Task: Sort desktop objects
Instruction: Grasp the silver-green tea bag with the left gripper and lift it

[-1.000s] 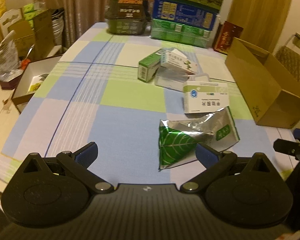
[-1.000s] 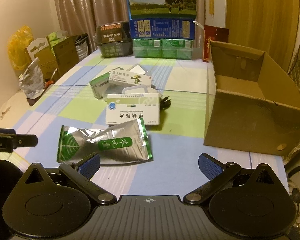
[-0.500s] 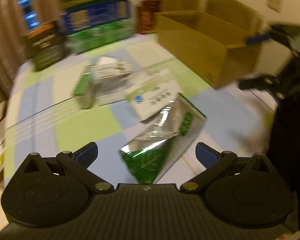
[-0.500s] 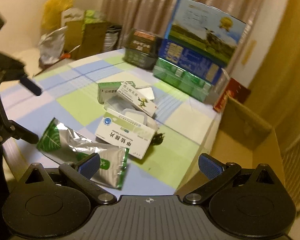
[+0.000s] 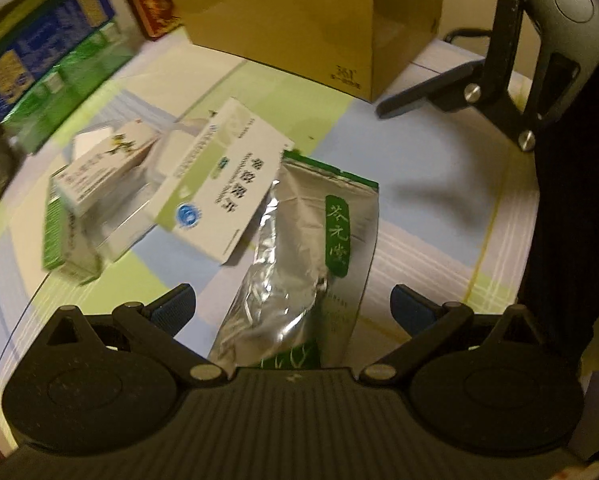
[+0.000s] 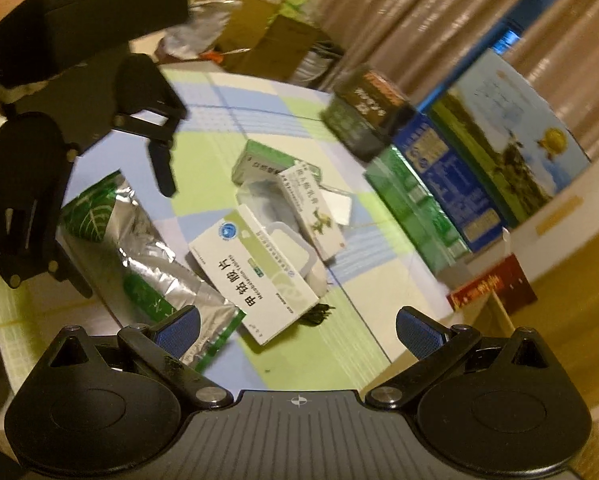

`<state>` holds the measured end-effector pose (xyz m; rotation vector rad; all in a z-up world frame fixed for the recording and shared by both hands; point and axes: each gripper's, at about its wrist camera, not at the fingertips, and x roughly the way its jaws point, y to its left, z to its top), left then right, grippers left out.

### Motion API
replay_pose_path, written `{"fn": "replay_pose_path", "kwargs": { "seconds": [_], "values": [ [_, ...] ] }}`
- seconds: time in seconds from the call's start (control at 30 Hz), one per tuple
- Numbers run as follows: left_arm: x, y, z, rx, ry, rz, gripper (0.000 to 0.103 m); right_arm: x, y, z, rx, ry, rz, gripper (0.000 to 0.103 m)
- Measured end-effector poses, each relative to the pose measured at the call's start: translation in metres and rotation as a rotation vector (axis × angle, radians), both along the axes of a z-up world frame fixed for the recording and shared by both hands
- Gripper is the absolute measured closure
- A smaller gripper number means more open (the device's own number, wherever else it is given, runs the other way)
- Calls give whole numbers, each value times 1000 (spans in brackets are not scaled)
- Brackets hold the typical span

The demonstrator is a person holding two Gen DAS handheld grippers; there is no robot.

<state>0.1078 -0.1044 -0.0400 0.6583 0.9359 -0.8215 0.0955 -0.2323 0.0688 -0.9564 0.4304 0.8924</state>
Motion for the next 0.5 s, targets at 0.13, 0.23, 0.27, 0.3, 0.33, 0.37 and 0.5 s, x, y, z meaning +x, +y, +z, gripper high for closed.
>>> {"fn": "replay_pose_path", "kwargs": {
  "seconds": [0.13,0.23,0.27,0.3,0.33,0.37,0.5],
  "values": [
    [11,-8,-12,31,36,-60,1,2,7,-11,-51,5,62,2],
    [19,-11,-20,49,38,-68,2,3,12,-19,-90,-13,111,2],
    [22,-11,-22,48,50,-71,3,4,13,-22,-102,-22,122,2],
    [25,-12,-24,42,68,-79,7,5,14,-25,-113,-30,130,2],
    [27,-12,-26,40,78,-81,8,6,16,-27,-121,-37,136,2],
    [29,-13,-28,44,84,-82,10,8,17,-29,-128,-39,142,2],
    [34,-15,-35,56,108,-102,17,16,20,-36,-148,-33,155,2]
  ]
}}
